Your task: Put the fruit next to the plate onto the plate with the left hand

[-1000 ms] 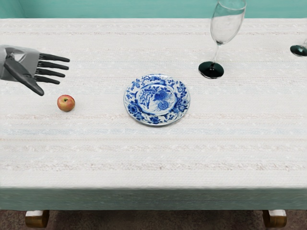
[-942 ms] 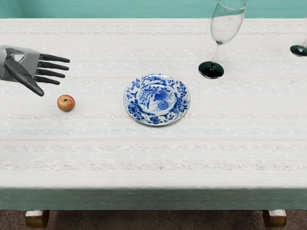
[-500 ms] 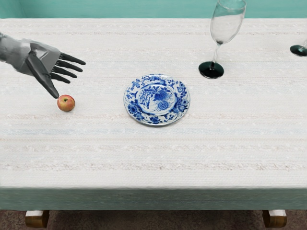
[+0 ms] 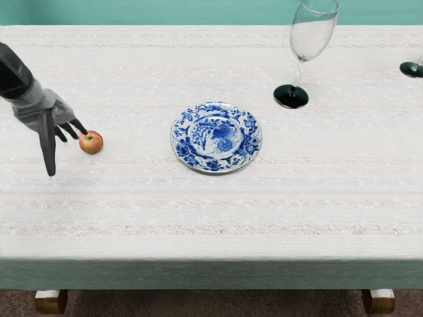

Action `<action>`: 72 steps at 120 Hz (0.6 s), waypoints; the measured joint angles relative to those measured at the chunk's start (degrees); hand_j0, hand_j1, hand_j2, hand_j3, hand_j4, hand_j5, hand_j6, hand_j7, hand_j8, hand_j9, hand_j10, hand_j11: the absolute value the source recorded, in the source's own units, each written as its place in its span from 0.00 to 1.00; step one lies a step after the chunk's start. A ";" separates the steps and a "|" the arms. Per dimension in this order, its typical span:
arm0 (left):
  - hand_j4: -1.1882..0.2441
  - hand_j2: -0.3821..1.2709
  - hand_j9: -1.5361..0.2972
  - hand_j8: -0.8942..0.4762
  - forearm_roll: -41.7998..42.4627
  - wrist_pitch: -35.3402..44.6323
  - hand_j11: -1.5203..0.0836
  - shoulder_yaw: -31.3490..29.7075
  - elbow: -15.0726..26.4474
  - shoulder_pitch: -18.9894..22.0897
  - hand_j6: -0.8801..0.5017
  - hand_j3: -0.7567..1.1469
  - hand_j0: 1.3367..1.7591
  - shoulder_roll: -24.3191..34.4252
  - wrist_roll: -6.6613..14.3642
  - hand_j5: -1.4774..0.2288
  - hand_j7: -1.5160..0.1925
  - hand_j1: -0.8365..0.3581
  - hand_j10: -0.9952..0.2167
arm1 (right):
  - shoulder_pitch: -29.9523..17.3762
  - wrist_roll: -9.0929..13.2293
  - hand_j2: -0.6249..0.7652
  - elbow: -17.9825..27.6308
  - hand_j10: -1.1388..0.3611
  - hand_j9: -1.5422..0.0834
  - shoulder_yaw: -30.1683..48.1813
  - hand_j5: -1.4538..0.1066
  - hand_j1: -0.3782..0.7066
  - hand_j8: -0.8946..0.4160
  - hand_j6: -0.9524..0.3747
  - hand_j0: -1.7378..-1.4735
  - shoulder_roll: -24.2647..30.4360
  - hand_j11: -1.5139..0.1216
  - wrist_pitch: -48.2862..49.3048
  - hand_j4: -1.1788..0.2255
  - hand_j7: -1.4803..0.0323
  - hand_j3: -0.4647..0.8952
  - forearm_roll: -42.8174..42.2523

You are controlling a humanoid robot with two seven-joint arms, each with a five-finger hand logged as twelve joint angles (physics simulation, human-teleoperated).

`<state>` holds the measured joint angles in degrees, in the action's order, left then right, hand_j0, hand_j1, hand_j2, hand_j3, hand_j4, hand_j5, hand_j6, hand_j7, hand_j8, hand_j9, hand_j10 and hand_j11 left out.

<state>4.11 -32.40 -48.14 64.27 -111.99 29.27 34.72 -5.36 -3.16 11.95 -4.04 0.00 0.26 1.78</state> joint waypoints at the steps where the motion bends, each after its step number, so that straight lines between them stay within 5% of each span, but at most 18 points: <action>1: 0.83 0.23 0.84 0.65 -0.01 0.16 0.95 -0.04 0.00 -0.55 0.64 0.40 0.76 -0.16 0.00 0.87 0.89 0.99 0.82 | 0.00 0.00 0.45 0.00 0.74 0.93 0.00 0.91 0.05 0.67 0.70 0.30 0.00 0.91 0.00 0.82 0.96 0.34 0.00; 16: 0.83 0.23 0.84 0.65 -0.02 2.77 0.95 -2.41 -0.98 -2.63 0.64 0.40 0.76 -5.62 -0.37 0.87 0.89 0.99 0.82 | 0.00 0.00 0.45 0.00 0.74 0.93 0.00 0.91 0.05 0.67 0.70 0.30 0.00 0.91 0.00 0.82 0.96 0.34 -0.01; 31: 0.83 0.23 0.84 0.65 0.91 8.78 0.95 -10.69 -2.07 -3.31 0.64 0.40 0.76 -12.77 -11.89 0.87 0.89 0.99 0.82 | 0.00 0.00 0.45 0.00 0.74 0.93 0.00 0.91 0.05 0.67 0.70 0.30 0.00 0.91 0.00 0.82 0.96 0.34 -0.02; 41: 0.83 0.23 0.84 0.65 2.30 14.75 0.95 -14.80 -2.25 -2.76 0.64 0.40 0.76 -16.59 -16.34 0.87 0.89 0.99 0.82 | 0.00 0.00 0.45 0.00 0.74 0.93 0.00 0.91 0.05 0.67 0.70 0.30 0.00 0.91 0.00 0.82 0.96 0.34 -0.01; 72: 0.83 0.23 0.84 0.65 2.47 32.68 0.95 -21.99 -2.49 3.76 0.64 0.40 0.76 -20.70 -19.52 0.87 0.89 0.99 0.82 | 0.00 0.00 0.45 0.00 0.74 0.93 0.00 0.91 0.05 0.67 0.70 0.30 0.00 0.91 0.00 0.82 0.96 0.34 -0.01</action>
<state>6.58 0.28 -70.12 61.77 -108.23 8.57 15.20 -5.36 -3.16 11.95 -4.04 0.00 0.26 1.77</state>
